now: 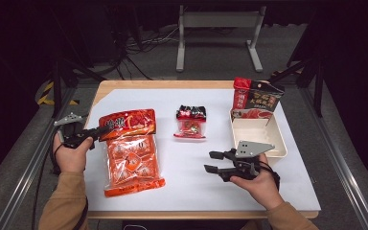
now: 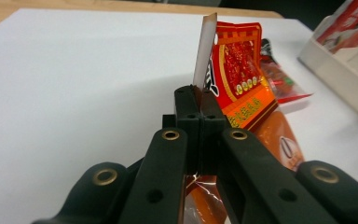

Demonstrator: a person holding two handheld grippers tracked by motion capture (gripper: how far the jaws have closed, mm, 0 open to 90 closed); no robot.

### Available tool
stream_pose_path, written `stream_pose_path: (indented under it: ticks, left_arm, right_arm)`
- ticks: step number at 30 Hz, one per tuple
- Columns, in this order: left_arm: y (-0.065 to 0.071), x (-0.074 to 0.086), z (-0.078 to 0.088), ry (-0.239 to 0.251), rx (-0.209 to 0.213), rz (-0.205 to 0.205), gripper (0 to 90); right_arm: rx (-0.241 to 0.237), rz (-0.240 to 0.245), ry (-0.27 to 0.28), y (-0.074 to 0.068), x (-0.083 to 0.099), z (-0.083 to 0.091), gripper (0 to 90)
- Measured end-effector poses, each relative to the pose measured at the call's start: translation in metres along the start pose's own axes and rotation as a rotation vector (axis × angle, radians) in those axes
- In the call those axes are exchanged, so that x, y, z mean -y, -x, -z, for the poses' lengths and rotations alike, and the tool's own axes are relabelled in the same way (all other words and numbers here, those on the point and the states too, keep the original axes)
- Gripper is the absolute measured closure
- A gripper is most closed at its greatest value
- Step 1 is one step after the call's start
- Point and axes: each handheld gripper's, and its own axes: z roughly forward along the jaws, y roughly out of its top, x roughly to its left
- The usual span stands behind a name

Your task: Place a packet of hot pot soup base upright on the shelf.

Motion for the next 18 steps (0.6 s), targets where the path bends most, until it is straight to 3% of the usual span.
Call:
stream_pose_path:
  ticks: [5,10,18]
  left_arm:
    - [0.012,-0.007,0.012,0.04,0.039,-0.023,90.0]
    - [0.029,-0.015,0.023,0.065,0.068,-0.084,90.0]
    - [0.053,-0.024,0.04,0.096,0.129,-0.157,90.0]
  right_arm:
    - [-0.023,-0.006,-0.006,-0.003,-0.005,-0.003,53.7]
    - [-0.018,0.001,0.003,-0.002,-0.012,-0.003,57.8]
    - [-0.037,0.015,0.004,-0.002,-0.019,-0.005,56.3]
